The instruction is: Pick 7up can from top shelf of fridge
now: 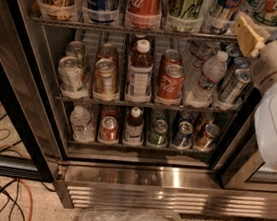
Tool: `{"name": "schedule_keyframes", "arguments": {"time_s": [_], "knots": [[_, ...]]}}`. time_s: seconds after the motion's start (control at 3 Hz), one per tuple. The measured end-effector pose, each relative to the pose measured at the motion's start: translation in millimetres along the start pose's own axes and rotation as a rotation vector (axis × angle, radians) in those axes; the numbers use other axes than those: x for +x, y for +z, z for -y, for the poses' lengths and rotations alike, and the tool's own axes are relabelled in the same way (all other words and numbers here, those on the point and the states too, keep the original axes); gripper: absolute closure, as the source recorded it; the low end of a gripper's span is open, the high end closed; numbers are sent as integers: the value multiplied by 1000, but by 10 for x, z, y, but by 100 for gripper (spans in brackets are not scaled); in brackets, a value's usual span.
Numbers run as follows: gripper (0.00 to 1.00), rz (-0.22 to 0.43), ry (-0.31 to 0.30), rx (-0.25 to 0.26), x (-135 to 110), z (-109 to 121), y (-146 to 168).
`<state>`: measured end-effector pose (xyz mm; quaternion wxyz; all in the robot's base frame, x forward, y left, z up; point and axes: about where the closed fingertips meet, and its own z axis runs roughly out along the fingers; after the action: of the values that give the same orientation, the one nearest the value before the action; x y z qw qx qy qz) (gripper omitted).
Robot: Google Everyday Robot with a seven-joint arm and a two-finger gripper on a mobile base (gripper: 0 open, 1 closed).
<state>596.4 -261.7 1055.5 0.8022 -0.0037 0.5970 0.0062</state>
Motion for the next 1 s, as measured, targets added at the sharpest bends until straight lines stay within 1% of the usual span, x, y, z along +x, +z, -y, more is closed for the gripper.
{"name": "schedule_keyframes", "arguments": {"time_s": [0.33,0.67,1.0], "knots": [[31,4,15,14,23,54,113],[32,18,42,31,66,223,394],[32,14,39,35,77,246,402]]}}
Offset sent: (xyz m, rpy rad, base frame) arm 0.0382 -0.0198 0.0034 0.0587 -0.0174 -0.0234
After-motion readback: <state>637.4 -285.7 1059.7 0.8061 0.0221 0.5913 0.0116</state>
